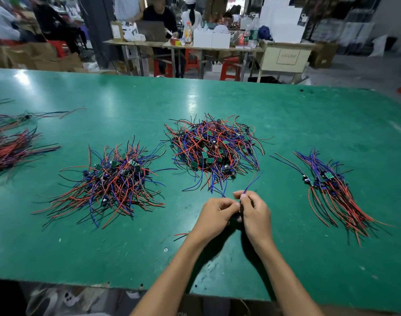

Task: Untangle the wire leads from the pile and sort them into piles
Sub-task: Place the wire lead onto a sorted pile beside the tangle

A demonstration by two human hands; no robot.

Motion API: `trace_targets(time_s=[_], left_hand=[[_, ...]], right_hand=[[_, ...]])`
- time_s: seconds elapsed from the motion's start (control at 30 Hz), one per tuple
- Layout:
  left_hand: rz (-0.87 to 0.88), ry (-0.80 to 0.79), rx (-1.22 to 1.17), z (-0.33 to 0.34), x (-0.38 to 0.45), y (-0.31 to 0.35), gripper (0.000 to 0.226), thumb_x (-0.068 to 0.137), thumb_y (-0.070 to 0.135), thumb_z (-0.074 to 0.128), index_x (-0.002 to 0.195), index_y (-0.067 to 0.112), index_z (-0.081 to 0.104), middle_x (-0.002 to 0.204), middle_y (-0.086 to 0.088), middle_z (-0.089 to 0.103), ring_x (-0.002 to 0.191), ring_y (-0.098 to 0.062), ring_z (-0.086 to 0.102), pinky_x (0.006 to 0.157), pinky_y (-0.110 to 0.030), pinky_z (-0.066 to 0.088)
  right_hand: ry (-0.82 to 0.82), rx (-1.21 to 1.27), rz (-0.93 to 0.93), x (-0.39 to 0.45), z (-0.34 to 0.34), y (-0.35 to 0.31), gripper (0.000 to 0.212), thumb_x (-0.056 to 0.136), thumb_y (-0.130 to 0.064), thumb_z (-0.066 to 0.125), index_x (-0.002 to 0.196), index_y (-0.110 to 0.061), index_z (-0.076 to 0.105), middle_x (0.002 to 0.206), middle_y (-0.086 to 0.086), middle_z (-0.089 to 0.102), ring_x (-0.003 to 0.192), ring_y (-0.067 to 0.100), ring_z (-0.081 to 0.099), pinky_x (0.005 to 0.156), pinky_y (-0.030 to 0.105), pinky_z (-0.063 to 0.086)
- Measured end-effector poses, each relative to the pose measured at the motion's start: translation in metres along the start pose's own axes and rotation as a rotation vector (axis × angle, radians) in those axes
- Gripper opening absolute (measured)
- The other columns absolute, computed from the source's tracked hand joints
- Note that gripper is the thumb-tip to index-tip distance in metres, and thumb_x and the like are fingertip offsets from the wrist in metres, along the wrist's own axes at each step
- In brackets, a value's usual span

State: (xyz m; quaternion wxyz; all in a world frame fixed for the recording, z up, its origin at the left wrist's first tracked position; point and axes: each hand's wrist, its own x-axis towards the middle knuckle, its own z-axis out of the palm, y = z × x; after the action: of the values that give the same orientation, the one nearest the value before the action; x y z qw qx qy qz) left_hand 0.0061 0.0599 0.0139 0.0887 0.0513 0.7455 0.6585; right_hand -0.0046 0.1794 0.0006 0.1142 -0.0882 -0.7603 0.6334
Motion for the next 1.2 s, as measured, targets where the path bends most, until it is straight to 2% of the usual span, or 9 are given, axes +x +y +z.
trace_targets(time_s=[0.1,0.27,0.4,0.5,0.6,0.73,0.9,1.07,1.2], left_hand=[[-0.03,0.01,-0.026,0.002,-0.002,-0.001,0.022,0.094,0.024,0.063,0.086,0.013,0.081,0.065,-0.001,0.071,0.052,-0.001,0.054,0.053,-0.017,0.041],[-0.119,-0.003,-0.116,0.001,-0.003,0.001,0.018,0.092,0.019,0.069,0.084,0.008,0.081,0.065,-0.007,0.072,0.057,-0.013,0.064,0.061,-0.023,0.051],[-0.114,0.021,-0.05,0.003,-0.006,0.005,0.016,0.089,0.02,0.071,0.079,0.013,0.082,0.071,-0.014,0.075,0.066,-0.02,0.064,0.067,-0.03,0.048],[-0.119,0.052,-0.044,0.003,-0.009,0.008,0.02,0.09,0.019,0.068,0.075,0.018,0.082,0.069,-0.009,0.075,0.05,-0.014,0.056,0.05,-0.02,0.042],[-0.122,0.124,-0.222,0.0,-0.011,0.018,0.025,0.095,0.019,0.063,0.081,0.023,0.082,0.079,-0.005,0.077,0.047,-0.008,0.053,0.042,-0.015,0.037],[-0.168,0.209,-0.775,-0.006,-0.004,0.036,0.02,0.1,0.023,0.059,0.099,0.017,0.079,0.082,0.003,0.072,0.065,-0.004,0.062,0.055,-0.016,0.05],[-0.135,0.414,-1.05,-0.01,0.003,0.052,0.016,0.1,0.015,0.059,0.102,0.007,0.072,0.078,-0.006,0.069,0.068,-0.011,0.07,0.064,-0.019,0.058],[-0.113,0.55,-0.907,-0.011,0.003,0.05,0.009,0.094,0.018,0.069,0.099,0.011,0.072,0.086,-0.004,0.07,0.073,-0.011,0.065,0.066,-0.019,0.055],[-0.117,0.568,-0.964,-0.012,-0.005,0.046,0.013,0.093,0.018,0.071,0.102,0.009,0.068,0.082,-0.005,0.075,0.07,-0.012,0.072,0.061,-0.019,0.057]], right_hand=[[0.062,-0.017,0.041,0.013,0.0,-0.006,0.027,0.098,-0.014,0.05,0.084,-0.025,0.07,0.076,0.002,0.064,0.056,0.002,0.055,0.053,0.016,0.046],[0.135,-0.125,0.101,0.037,-0.002,-0.018,0.026,0.096,-0.02,0.048,0.085,-0.028,0.07,0.099,-0.002,0.072,0.09,0.027,0.064,0.085,0.039,0.052],[0.179,0.04,0.239,0.046,-0.01,-0.023,0.026,0.092,-0.019,0.047,0.082,-0.026,0.071,0.096,-0.003,0.071,0.067,0.014,0.059,0.047,0.03,0.047],[0.141,0.225,0.27,0.049,-0.015,-0.024,0.024,0.094,-0.019,0.051,0.088,-0.021,0.074,0.094,0.002,0.072,0.06,0.012,0.056,0.046,0.03,0.051],[0.063,0.302,0.202,0.045,-0.02,-0.02,0.025,0.104,-0.029,0.049,0.1,-0.021,0.072,0.097,0.009,0.073,0.065,0.012,0.059,0.048,0.026,0.053],[-0.073,-0.132,-0.175,0.026,-0.018,-0.002,0.013,0.094,-0.028,0.069,0.107,-0.032,0.069,0.093,-0.007,0.073,0.074,0.007,0.066,0.075,0.031,0.057],[-0.179,-0.343,-0.593,0.006,-0.006,-0.005,0.028,0.081,-0.035,0.075,0.108,-0.041,0.067,0.093,-0.021,0.067,0.078,0.007,0.061,0.069,0.014,0.045],[-0.141,-0.214,-0.549,0.005,-0.006,-0.01,0.018,0.084,-0.047,0.073,0.101,-0.043,0.072,0.089,-0.019,0.071,0.075,0.011,0.063,0.06,0.016,0.043],[-0.213,0.069,-0.334,0.001,-0.002,-0.013,0.019,0.083,-0.051,0.076,0.099,-0.041,0.076,0.086,-0.008,0.075,0.07,0.009,0.06,0.064,0.019,0.043]])
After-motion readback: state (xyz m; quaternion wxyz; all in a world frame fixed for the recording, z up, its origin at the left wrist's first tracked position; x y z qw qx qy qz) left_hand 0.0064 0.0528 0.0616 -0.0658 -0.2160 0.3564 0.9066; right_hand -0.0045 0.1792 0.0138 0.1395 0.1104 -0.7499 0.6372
